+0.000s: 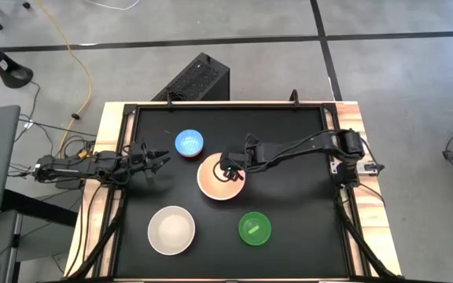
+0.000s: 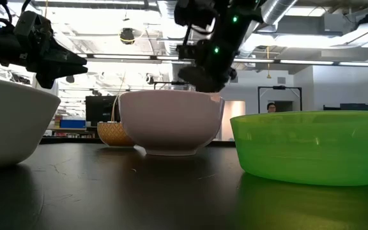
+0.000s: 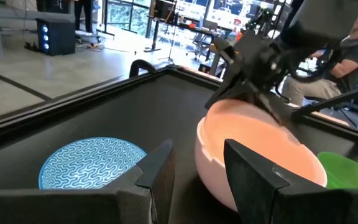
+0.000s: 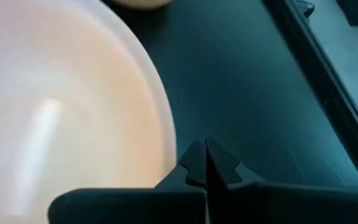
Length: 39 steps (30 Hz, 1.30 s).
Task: Nest bowls inside each other by size order
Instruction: Stack the light orange bowl on the top of the white bowl, then stack the gray bowl on top of the light orange bowl
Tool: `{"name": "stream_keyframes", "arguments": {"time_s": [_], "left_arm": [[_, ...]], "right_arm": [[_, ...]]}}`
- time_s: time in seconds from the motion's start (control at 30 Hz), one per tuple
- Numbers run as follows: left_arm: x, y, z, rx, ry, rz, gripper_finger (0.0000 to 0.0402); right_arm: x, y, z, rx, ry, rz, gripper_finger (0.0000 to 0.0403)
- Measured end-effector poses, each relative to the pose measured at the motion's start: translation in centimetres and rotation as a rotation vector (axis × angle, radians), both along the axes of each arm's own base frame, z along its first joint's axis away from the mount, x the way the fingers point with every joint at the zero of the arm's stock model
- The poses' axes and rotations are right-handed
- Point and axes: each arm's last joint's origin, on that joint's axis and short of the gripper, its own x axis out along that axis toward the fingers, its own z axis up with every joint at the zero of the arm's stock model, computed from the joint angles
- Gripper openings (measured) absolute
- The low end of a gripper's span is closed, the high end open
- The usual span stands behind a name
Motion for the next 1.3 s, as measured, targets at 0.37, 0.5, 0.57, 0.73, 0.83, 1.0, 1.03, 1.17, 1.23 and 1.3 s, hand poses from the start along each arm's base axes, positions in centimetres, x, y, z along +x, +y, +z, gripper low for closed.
{"name": "stream_keyframes", "arguments": {"time_s": [0.37,0.5,0.57,0.73,0.83,1.0,1.03,1.17,1.23,1.3], "left_arm": [[0.0,0.0,0.0,-0.007,-0.003,-0.001,0.0128],[0.0,0.0,0.0,-0.007,-0.003,-0.001,0.0128],[0.0,0.0,0.0,-0.006,-0.003,-0.001,0.0128],[0.0,0.0,0.0,-0.006,-0.003,-0.001,0.0128],[0.0,0.0,0.0,-0.006,-0.003,0.0,0.0128],[0.0,0.0,0.0,-0.006,-0.002,-0.001,0.0128],[0.0,0.0,0.0,-0.006,-0.002,0.0,0.0128],[0.0,0.0,0.0,-0.006,-0.002,-0.001,0.0128],[0.0,0.0,0.0,-0.006,-0.002,0.0,0.0128],[0.0,0.0,0.0,-0.001,0.0,0.0,0.0128]], "right_arm": [[0.0,-0.3,2.2,-0.04,0.013,0.042,0.0008],[0.1,0.3,5.1,-0.029,-0.084,0.113,0.0008],[0.5,1.1,5.9,0.001,-0.139,0.209,0.0008],[2.4,2.7,6.4,0.112,-0.295,0.491,0.0008],[3.6,3.7,5.9,0.269,-0.392,0.767,0.0008],[5.1,7.1,5.2,0.379,-0.541,1.153,0.0014],[5.4,7.7,4.8,0.359,-0.553,1.179,0.0017],[6.3,9.5,2.5,0.276,-0.515,1.266,0.0041],[6.7,10.3,1.7,0.243,-0.489,1.307,0.006],[7.3,11.2,1.3,0.223,-0.47,1.347,0.0082]]}}
